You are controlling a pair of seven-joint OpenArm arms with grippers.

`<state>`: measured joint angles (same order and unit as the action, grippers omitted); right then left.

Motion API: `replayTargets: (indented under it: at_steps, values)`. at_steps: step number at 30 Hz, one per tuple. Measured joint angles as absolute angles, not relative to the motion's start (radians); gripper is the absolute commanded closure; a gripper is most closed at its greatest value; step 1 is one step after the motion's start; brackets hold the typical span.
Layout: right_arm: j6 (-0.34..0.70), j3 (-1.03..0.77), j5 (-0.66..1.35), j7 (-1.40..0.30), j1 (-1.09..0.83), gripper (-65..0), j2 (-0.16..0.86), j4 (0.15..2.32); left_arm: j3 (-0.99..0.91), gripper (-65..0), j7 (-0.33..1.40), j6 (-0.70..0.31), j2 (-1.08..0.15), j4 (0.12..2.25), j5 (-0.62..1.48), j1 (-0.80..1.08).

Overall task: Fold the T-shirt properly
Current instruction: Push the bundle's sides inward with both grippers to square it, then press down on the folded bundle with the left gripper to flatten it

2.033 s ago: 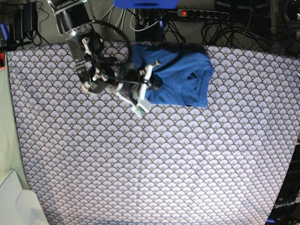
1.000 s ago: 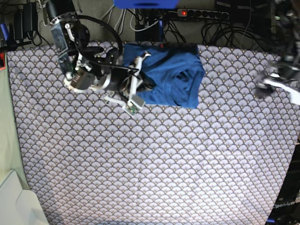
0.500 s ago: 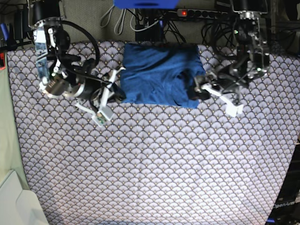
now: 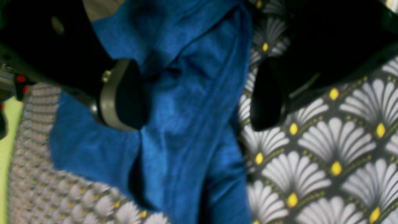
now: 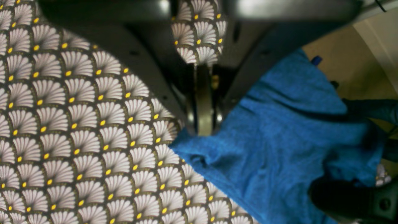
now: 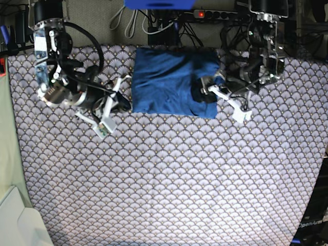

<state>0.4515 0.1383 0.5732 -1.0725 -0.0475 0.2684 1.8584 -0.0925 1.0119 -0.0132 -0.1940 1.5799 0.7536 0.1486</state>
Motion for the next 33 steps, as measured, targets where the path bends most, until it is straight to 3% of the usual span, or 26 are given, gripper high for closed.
replayTargets:
  at_steps: [15, 17, 23, 30, 33]
  values:
    - [0.451, 0.134, 0.574, -1.073, -0.039, -0.3, 0.268, 1.858, 0.114, -51.3, 0.916, -0.023, -0.199, 1.558, 0.61, 0.106]
    - [0.451, 0.105, 0.574, -1.073, -0.04, -0.3, 0.268, 1.858, 0.114, -46.1, 0.915, -0.023, -0.199, 1.557, 0.61, 0.107]
    - [0.451, 0.04, 0.575, -1.073, -0.039, -0.1, 0.267, 1.858, 0.116, -16.4, 0.944, -0.019, -0.218, 1.546, 0.633, 0.116]
    - [0.455, -0.08, 0.574, -1.074, -0.04, -0.1, 0.263, 1.858, 0.119, -15.7, 0.947, -0.019, -0.219, 1.546, 0.636, 0.116]
    - [0.455, -0.096, 0.574, -1.073, -0.041, -0.1, 0.264, 1.858, 0.119, -8.9, 0.947, -0.019, -0.219, 1.544, 0.636, 0.116]
